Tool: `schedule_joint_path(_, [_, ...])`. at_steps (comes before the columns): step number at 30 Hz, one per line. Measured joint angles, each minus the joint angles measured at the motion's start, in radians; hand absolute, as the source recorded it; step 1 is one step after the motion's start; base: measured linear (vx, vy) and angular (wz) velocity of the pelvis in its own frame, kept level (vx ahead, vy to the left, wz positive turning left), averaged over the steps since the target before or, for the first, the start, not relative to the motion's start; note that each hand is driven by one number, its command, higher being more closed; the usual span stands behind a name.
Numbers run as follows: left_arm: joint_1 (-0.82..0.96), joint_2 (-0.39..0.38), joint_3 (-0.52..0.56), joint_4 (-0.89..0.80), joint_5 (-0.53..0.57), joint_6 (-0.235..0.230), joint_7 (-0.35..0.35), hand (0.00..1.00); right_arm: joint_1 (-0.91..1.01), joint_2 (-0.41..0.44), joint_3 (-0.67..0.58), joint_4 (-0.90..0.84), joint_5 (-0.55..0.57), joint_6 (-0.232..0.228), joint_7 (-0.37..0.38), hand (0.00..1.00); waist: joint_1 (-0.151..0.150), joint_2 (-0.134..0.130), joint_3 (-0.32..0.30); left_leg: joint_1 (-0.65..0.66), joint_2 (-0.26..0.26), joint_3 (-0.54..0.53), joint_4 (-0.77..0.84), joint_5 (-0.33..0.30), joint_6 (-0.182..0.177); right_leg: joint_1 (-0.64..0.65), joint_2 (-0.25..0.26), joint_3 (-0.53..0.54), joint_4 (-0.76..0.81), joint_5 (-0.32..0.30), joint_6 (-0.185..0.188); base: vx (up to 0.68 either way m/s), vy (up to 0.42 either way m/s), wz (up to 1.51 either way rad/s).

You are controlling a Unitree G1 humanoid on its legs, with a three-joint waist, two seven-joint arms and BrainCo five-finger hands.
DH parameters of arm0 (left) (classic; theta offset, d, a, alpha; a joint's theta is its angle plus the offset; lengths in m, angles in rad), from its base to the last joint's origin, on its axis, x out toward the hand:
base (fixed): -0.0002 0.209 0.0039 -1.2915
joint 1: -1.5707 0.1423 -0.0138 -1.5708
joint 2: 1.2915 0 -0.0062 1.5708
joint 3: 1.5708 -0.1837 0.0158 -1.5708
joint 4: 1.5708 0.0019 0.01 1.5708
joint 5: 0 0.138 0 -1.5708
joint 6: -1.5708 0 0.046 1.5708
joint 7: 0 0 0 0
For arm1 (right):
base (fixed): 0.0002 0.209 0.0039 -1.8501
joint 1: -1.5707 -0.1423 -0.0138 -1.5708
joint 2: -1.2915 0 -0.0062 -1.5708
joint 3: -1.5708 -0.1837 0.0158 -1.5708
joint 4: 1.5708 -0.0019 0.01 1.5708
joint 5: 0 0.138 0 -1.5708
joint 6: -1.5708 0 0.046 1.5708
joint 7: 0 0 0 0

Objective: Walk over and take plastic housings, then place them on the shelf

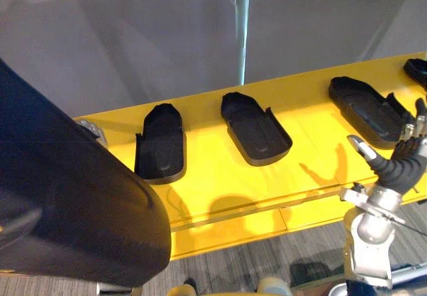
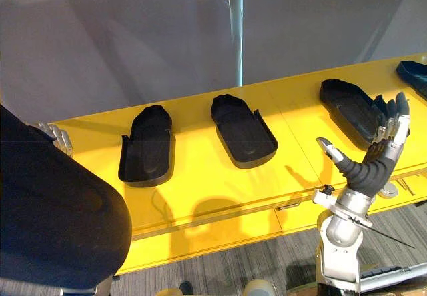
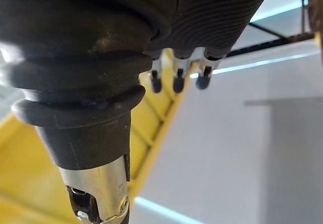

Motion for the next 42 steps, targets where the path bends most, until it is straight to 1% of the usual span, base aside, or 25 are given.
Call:
schedule_joint_path(3, [0.021,0.000,0.038,0.002,0.050,0.050,0.064,1.00,0.001,0.011,0.023,-0.004,-0.012,-0.007,0.026,0.00,0.009,-0.023,0.003,-0.003,-0.023,-0.014,-0.016,0.012,0.014,0.020,-0.014,-0.011,-0.045,0.025,0.016,-0.02,0.106,0.17])
schedule_joint_path(6, [0.056,-0.003,0.061,0.011,0.099,0.098,0.125,1.00,-0.004,0.017,0.069,-0.003,-0.018,-0.007,0.040,0.00,0.030,-0.027,0.004,-0.009,-0.039,-0.023,-0.014,0.015,0.018,0.026,-0.024,-0.017,-0.052,0.028,0.021,0.00,0.046,0.14])
schedule_joint_path(8, [0.092,-0.007,0.074,0.012,0.137,0.113,0.168,1.00,-0.009,0.016,0.094,-0.001,-0.015,-0.006,0.054,0.00,0.032,-0.025,0.006,-0.022,-0.043,-0.040,-0.009,0.017,0.021,0.027,-0.027,-0.040,-0.051,0.027,0.020,0.00,0.012,0.23])
schedule_joint_path(13, [0.154,-0.015,0.086,0.018,0.156,0.126,0.190,1.00,-0.024,0.013,0.097,0.041,0.002,0.003,0.048,0.00,0.034,-0.024,0.025,-0.023,-0.048,-0.068,-0.009,0.020,0.023,0.030,-0.054,-0.072,-0.001,-0.009,0.012,-0.02,-0.002,0.22])
schedule_joint_path(14, [0.155,-0.024,0.089,0.019,0.157,0.122,0.190,1.00,-0.025,0.013,0.097,0.045,0.010,0.008,0.049,0.00,0.028,-0.042,0.037,-0.068,-0.050,-0.049,0.083,-0.023,0.074,0.021,-0.091,-0.084,0.032,-0.029,0.013,-0.04,0.069,0.29])
schedule_joint_path(16, [0.152,-0.028,0.089,0.026,0.174,0.120,0.193,1.00,-0.032,0.012,0.097,0.050,0.028,0.009,0.048,0.00,0.024,-0.045,0.042,-0.121,-0.021,-0.045,0.202,-0.036,0.087,0.018,-0.115,-0.088,0.054,-0.034,0.015,-0.02,0.092,0.11])
schedule_joint_path(17, [0.152,-0.027,0.089,0.043,0.188,0.115,0.194,1.00,-0.053,0.010,0.105,0.073,0.039,0.009,0.047,0.00,0.025,-0.056,0.049,-0.151,0.030,-0.051,0.298,-0.036,0.085,0.017,-0.156,-0.064,0.079,-0.043,0.032,-0.01,0.136,-0.16])
schedule_joint_path(18, [0.153,-0.027,0.089,0.053,0.191,0.112,0.194,1.00,-0.063,0.007,0.110,0.086,0.040,0.009,0.047,0.00,0.025,-0.057,0.050,-0.155,0.050,-0.057,0.319,-0.035,0.082,0.017,-0.177,-0.056,0.090,-0.045,0.039,-0.01,0.253,-0.33])
schedule_joint_path(20, [0.155,-0.027,0.089,0.080,0.193,0.110,0.209,1.00,-0.096,-0.012,0.146,0.136,0.058,0.007,0.047,0.00,0.026,-0.052,0.050,-0.152,0.100,-0.095,0.334,-0.024,0.066,-0.004,-0.245,0.007,0.133,-0.057,0.096,0.00,0.320,-0.43])
schedule_joint_path(21, [0.154,-0.027,0.089,0.083,0.194,0.108,0.219,1.00,-0.116,-0.023,0.162,0.164,0.072,0.006,0.048,0.00,0.026,-0.036,0.057,-0.141,0.119,-0.121,0.333,-0.018,0.057,-0.014,-0.263,0.040,0.155,-0.064,0.125,0.00,0.635,-0.53])
schedule_joint_path(22, [0.151,-0.028,0.088,0.090,0.197,0.104,0.222,1.00,-0.135,-0.032,0.172,0.197,0.078,0.006,0.046,0.00,0.024,-0.008,0.072,-0.118,0.143,-0.139,0.333,-0.013,0.048,-0.015,-0.280,0.071,0.174,-0.068,0.162,-0.02,0.854,-0.50])
schedule_joint_path(23, [0.143,-0.025,0.086,0.104,0.210,0.102,0.219,1.00,-0.132,-0.029,0.172,0.222,0.078,0.008,0.038,0.00,0.022,0.014,0.076,-0.101,0.139,-0.128,0.358,-0.126,-0.057,-0.005,-0.302,0.089,0.163,-0.050,0.199,-0.01,0.803,-0.28])
schedule_joint_path(24, [0.135,-0.018,0.085,0.111,0.217,0.101,0.218,1.00,-0.124,-0.026,0.171,0.233,0.079,0.009,0.031,0.00,0.017,0.017,0.075,-0.105,0.132,-0.114,0.378,-0.185,-0.108,0.012,-0.314,0.088,0.135,-0.030,0.197,-0.01,0.583,-0.05])
schedule_joint_path(25, [0.103,0.008,0.085,0.142,0.219,0.099,0.201,1.00,-0.108,0.004,0.165,0.256,0.079,0.023,0.022,0.00,0.017,0.007,0.079,-0.128,0.106,-0.096,0.447,-0.233,-0.119,0.044,-0.340,0.107,0.056,0.064,0.194,-0.02,0.571,-0.03])
schedule_joint_path(26, [0.088,0.023,0.084,0.161,0.214,0.098,0.183,1.00,-0.098,0.016,0.170,0.266,0.078,0.024,0.019,0.00,0.031,0.002,0.080,-0.138,0.096,-0.077,0.465,-0.250,-0.106,0.041,-0.346,0.114,0.022,0.133,0.183,-0.04,0.708,-0.09])
schedule_joint_path(27, [0.048,0.060,0.084,0.204,0.211,0.098,0.161,1.00,-0.075,0.043,0.175,0.272,0.078,0.024,0.012,0.00,0.040,-0.003,0.080,-0.161,0.077,-0.070,0.479,-0.264,-0.080,0.024,-0.350,0.127,-0.016,0.268,0.103,-0.04,0.789,-0.08])
schedule_joint_path(28, [0.014,0.099,0.080,0.240,0.218,0.104,0.140,1.00,-0.058,0.074,0.175,0.272,0.079,0.020,0.006,0.00,0.045,-0.008,0.081,-0.165,0.070,-0.066,0.465,-0.258,-0.054,-0.011,-0.341,0.124,0.005,0.311,0.019,-0.01,0.577,0.05])
schedule_joint_path(29, [0.001,0.115,0.078,0.254,0.222,0.109,0.135,1.00,-0.051,0.087,0.175,0.270,0.079,0.018,0.005,0.00,0.044,-0.008,0.081,-0.163,0.070,-0.069,0.452,-0.253,-0.044,-0.022,-0.316,0.124,0.036,0.284,0.015,0.07,0.460,0.34])
schedule_joint_path(30, [-0.012,0.143,0.079,0.262,0.222,0.120,0.116,1.00,-0.027,0.107,0.175,0.250,0.078,0.016,0.004,0.00,0.025,-0.016,0.074,-0.151,0.068,-0.086,0.389,-0.223,-0.004,-0.018,-0.215,0.126,0.087,0.156,0.095,0.09,0.284,0.42])
schedule_joint_path(31, [-0.015,0.150,0.078,0.261,0.222,0.120,0.110,1.00,-0.013,0.111,0.175,0.228,0.078,0.014,0.003,0.00,0.025,-0.030,0.065,-0.144,0.058,-0.087,0.352,-0.204,0.005,-0.023,-0.176,0.125,0.101,0.112,0.105,0.12,0.270,0.59])
schedule_joint_path(32, [-0.021,0.152,0.077,0.261,0.227,0.122,0.106,1.00,0.020,0.112,0.173,0.166,0.068,-0.004,0.003,0.00,0.025,-0.062,0.046,-0.125,0.022,-0.088,0.260,-0.157,0.021,-0.036,-0.092,0.115,0.112,0.030,0.085,0.08,0.128,0.36])
schedule_joint_path(34, [-0.020,0.129,0.067,0.261,0.233,0.131,0.112,1.00,0.037,0.109,0.169,0.121,0.047,-0.018,0.004,0.00,0.024,-0.072,0.040,-0.111,-0.016,-0.088,0.206,-0.127,0.031,-0.029,-0.027,0.074,0.065,-0.015,0.046,0.10,0.123,0.27])
schedule_joint_path(35, [-0.019,0.099,0.050,0.261,0.233,0.136,0.112,1.00,0.039,0.096,0.165,0.114,0.032,-0.020,0.004,0.00,0.025,-0.064,0.032,-0.113,-0.045,-0.088,0.196,-0.120,0.034,0.014,-0.020,0.043,-0.022,-0.016,0.030,0.11,0.134,0.23])
schedule_joint_path(38, [-0.028,0.100,-0.009,0.249,0.235,0.138,0.106,1.00,0.061,0.095,0.143,0.115,0.011,-0.016,-0.010,0.00,0.009,-0.024,0.020,-0.121,-0.070,-0.134,0.193,-0.113,0.042,0.059,-0.025,0.030,-0.071,-0.007,0.034,0.08,0.066,0.46])
schedule_joint_path(42, [-0.027,0.105,-0.002,0.198,0.265,0.138,0.089,1.00,0.038,0.054,0.124,0.104,-0.040,-0.016,-0.019,0.00,0.022,-0.013,0.010,-0.069,-0.061,-0.131,0.136,-0.089,0.034,0.085,-0.014,0.035,-0.069,0.002,0.021,0.04,-0.035,0.09])
